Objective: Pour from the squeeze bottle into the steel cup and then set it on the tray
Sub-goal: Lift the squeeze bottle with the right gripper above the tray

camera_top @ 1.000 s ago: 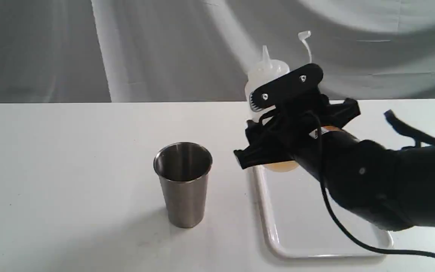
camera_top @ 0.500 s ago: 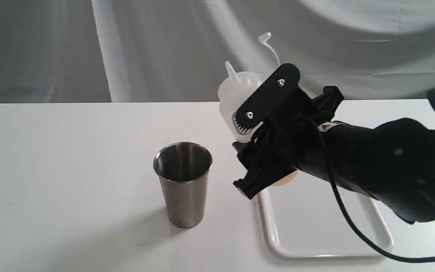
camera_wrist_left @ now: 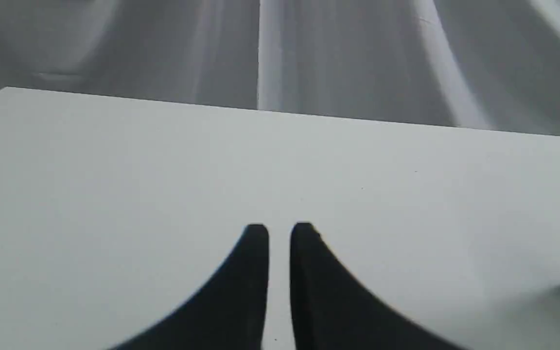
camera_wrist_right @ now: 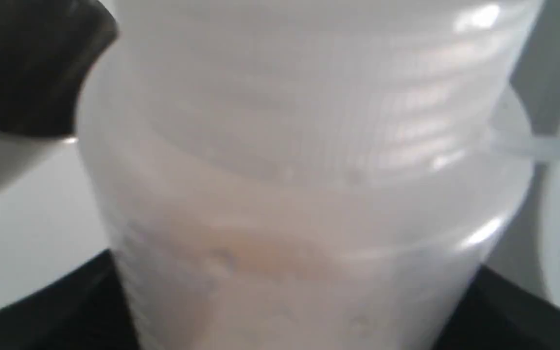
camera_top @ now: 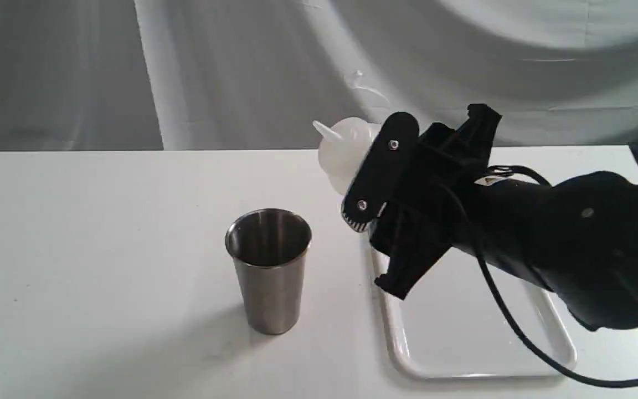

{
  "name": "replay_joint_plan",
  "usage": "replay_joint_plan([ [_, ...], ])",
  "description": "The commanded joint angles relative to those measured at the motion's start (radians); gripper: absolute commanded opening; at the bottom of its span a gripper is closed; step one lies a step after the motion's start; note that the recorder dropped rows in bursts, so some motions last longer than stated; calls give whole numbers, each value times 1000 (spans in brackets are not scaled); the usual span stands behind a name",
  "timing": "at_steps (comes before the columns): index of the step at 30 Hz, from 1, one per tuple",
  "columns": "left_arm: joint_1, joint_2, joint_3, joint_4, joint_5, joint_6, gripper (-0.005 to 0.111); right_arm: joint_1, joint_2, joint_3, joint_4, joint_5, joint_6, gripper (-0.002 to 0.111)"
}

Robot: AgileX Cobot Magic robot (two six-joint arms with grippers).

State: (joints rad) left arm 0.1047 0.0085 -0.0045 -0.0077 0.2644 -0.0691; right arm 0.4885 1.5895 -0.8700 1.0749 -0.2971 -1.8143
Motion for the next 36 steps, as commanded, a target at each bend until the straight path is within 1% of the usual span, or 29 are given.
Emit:
replay_joint_plan([
  [1,-5,2,4,-4,1,-2,8,-2,-13,-5,245,-87,-250,0],
  [2,-5,2,4,-4,1,-2,8,-2,-11,-5,331,-102,-334,0],
  [4,-5,2,4,-4,1,-2,8,-2,-11,-5,395,-130,-331,0],
  [9,-5,2,4,-4,1,-2,8,0,-11,-5,417,-130,-331,0],
  [14,-5,2,4,-4,1,-2,8,0,-11,-5,483,-174,-331,0],
  [36,-5,2,4,-4,1,-2,8,0,-11,-5,457,-158,-331,0],
])
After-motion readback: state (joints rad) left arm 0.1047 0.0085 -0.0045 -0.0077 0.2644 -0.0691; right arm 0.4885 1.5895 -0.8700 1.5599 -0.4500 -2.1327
